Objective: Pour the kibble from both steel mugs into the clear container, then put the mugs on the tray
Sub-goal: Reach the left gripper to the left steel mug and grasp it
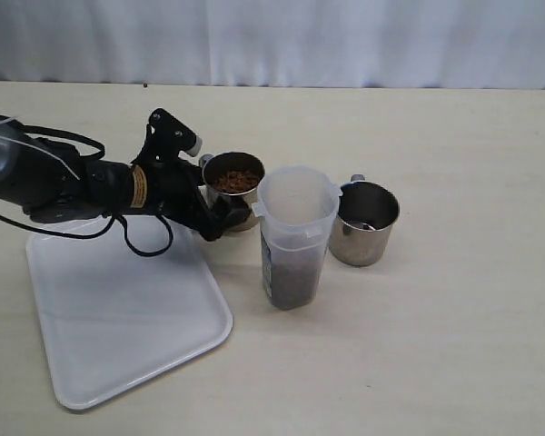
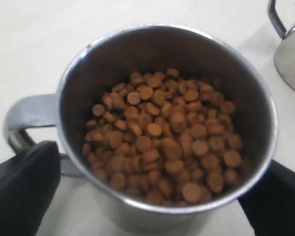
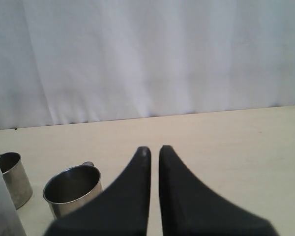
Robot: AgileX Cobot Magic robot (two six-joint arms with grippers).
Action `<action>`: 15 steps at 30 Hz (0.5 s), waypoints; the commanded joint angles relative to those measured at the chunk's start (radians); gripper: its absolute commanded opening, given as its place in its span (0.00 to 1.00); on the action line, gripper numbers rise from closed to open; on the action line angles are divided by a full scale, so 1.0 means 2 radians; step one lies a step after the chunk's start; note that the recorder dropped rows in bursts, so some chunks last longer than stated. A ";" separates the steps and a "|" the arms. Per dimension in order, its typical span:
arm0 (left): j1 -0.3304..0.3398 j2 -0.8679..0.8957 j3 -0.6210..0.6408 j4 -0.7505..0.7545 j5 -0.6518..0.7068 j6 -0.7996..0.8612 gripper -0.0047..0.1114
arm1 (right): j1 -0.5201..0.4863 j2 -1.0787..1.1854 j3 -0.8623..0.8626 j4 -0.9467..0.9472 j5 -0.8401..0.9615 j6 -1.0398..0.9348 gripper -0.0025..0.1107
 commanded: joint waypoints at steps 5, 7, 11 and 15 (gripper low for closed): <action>-0.002 0.044 -0.041 0.008 -0.035 0.000 0.90 | 0.002 -0.002 0.001 0.001 0.002 -0.002 0.06; -0.002 0.047 -0.047 0.006 -0.040 0.008 0.90 | 0.002 -0.002 0.001 0.001 0.002 -0.002 0.06; -0.002 0.047 -0.050 0.005 -0.030 0.013 0.73 | 0.002 -0.002 0.001 0.001 0.002 -0.002 0.06; 0.000 0.041 -0.050 0.001 -0.007 0.013 0.15 | 0.002 -0.002 0.001 0.001 0.002 -0.002 0.06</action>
